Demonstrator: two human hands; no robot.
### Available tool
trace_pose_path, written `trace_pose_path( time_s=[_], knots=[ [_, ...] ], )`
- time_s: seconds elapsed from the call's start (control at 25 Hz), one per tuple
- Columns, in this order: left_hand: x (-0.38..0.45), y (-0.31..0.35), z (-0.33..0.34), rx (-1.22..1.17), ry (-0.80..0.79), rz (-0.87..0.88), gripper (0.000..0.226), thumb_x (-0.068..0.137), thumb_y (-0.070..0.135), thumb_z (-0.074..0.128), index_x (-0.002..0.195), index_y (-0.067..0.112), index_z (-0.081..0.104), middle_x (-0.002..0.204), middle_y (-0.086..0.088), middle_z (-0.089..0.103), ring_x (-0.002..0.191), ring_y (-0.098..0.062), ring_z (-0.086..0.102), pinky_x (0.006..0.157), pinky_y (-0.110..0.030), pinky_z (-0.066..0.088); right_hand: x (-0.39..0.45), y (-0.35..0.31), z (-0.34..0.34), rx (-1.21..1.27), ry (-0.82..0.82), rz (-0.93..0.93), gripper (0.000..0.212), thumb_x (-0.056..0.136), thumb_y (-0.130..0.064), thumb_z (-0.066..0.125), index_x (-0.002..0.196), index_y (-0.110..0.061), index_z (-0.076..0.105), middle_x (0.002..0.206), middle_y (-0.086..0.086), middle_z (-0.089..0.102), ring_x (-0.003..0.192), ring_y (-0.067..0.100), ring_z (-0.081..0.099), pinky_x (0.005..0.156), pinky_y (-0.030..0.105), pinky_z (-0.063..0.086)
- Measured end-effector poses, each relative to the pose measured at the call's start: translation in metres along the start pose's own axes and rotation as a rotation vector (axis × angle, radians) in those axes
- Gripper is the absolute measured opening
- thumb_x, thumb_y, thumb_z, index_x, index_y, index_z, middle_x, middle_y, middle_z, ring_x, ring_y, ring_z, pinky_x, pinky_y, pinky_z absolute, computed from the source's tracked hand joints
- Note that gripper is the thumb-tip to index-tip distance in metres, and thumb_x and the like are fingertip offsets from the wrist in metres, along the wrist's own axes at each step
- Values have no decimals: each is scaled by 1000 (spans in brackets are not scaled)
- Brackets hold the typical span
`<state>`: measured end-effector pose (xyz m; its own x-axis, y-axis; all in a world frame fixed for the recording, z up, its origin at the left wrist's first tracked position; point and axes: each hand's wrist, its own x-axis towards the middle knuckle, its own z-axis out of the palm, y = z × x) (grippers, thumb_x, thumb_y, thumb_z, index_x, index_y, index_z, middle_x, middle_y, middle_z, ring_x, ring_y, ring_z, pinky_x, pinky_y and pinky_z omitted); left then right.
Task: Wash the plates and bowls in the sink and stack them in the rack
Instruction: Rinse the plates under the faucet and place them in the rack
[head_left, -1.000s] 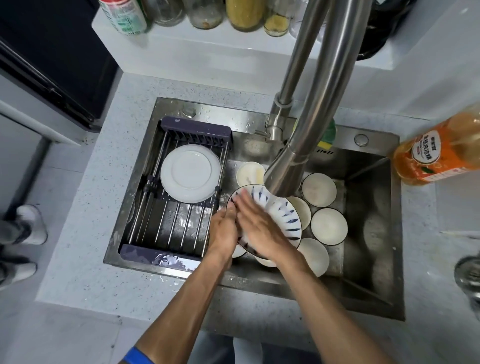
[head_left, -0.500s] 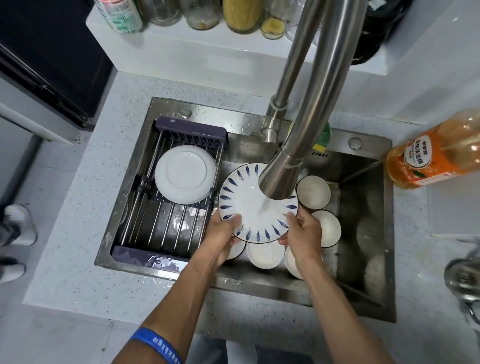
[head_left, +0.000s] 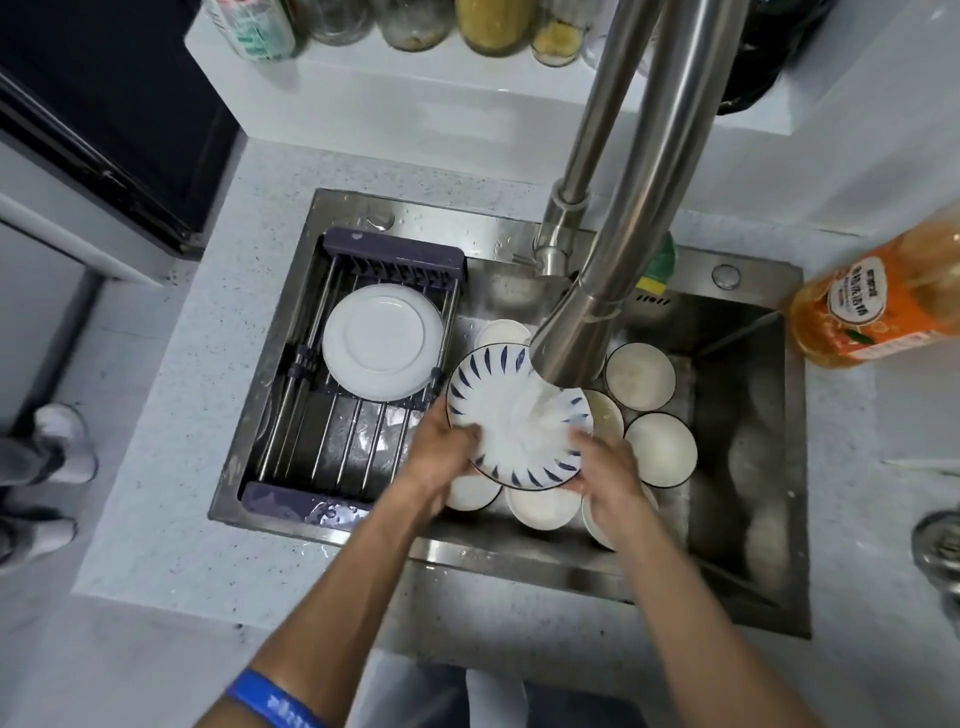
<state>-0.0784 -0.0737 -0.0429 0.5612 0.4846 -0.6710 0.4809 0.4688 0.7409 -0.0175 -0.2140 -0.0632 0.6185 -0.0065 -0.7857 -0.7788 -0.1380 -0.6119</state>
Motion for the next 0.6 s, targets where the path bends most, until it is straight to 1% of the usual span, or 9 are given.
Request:
trace_pose_path(
  time_s=[0.04, 0.12, 0.16, 0.2, 0.28, 0.36, 0.4, 0.48, 0.6],
  knots=[
    [5, -2, -5, -12, -29, -21, 39, 93, -12, 47, 124, 10, 57, 113, -9, 70, 97, -22, 67, 72, -27, 59, 3, -5, -6, -14, -38, -34, 18, 94, -7, 56, 106, -4, 69, 96, 15, 72, 78, 27, 70, 50, 32, 55],
    [7, -9, -12, 116, 84, 104, 34, 94, -4, 52, 125, 6, 58, 117, -9, 68, 105, -23, 66, 84, -18, 53, 3, -10, -11, -47, -31, -99, 23, 95, -6, 50, 108, -8, 69, 97, 11, 73, 82, 26, 72, 52, 36, 58],
    [1, -16, -12, 347, 145, 250, 38, 94, -1, 53, 131, 5, 54, 124, -8, 63, 113, -21, 61, 91, -11, 46, 0, -6, -13, -77, 12, -128, 26, 93, -7, 48, 107, -13, 68, 99, 8, 74, 85, 25, 72, 56, 41, 60],
    [-6, -27, -8, 652, 136, 424, 45, 95, 2, 52, 139, 5, 48, 137, -10, 54, 125, -20, 52, 102, -13, 39, -2, 4, -15, -113, 63, -162, 28, 89, -11, 46, 105, -19, 68, 101, 5, 73, 88, 25, 72, 63, 46, 61],
    [-13, -47, 6, 1147, -106, 621, 54, 103, 23, 43, 154, 11, 28, 164, -12, 18, 151, -26, 14, 123, -42, 15, -8, 21, -16, -137, 122, -235, 30, 83, -17, 45, 103, -27, 65, 103, -1, 73, 93, 23, 71, 75, 52, 60],
    [-6, -41, 21, 1361, -240, 508, 60, 106, 47, 20, 159, 21, 9, 166, -3, -8, 152, -19, -13, 121, -52, -12, -11, 26, -12, -67, 139, -250, 32, 83, -13, 46, 106, -26, 65, 104, -3, 73, 95, 22, 71, 80, 51, 60],
    [1, -31, 26, 1391, -229, 468, 64, 104, 53, 13, 158, 19, 10, 166, -2, -7, 152, -19, -12, 120, -51, -14, -15, 24, -10, -29, 141, -248, 33, 85, -9, 46, 108, -25, 65, 105, -3, 73, 94, 21, 71, 79, 47, 60],
    [4, -19, 28, 1340, -260, 494, 72, 101, 62, 14, 154, 16, 29, 166, -1, 9, 153, -17, 3, 124, -42, -4, -22, 15, -10, 9, 138, -222, 31, 90, -3, 45, 108, -19, 66, 103, 3, 73, 87, 22, 71, 68, 39, 61],
    [-5, -11, 8, 1291, -551, 678, 64, 98, 62, 38, 151, 26, 38, 162, 6, 27, 149, -10, 21, 123, -32, 17, -18, -10, -15, 0, 151, -135, 23, 95, -7, 42, 97, -8, 65, 92, 16, 70, 74, 33, 70, 51, 32, 57]
  ],
)
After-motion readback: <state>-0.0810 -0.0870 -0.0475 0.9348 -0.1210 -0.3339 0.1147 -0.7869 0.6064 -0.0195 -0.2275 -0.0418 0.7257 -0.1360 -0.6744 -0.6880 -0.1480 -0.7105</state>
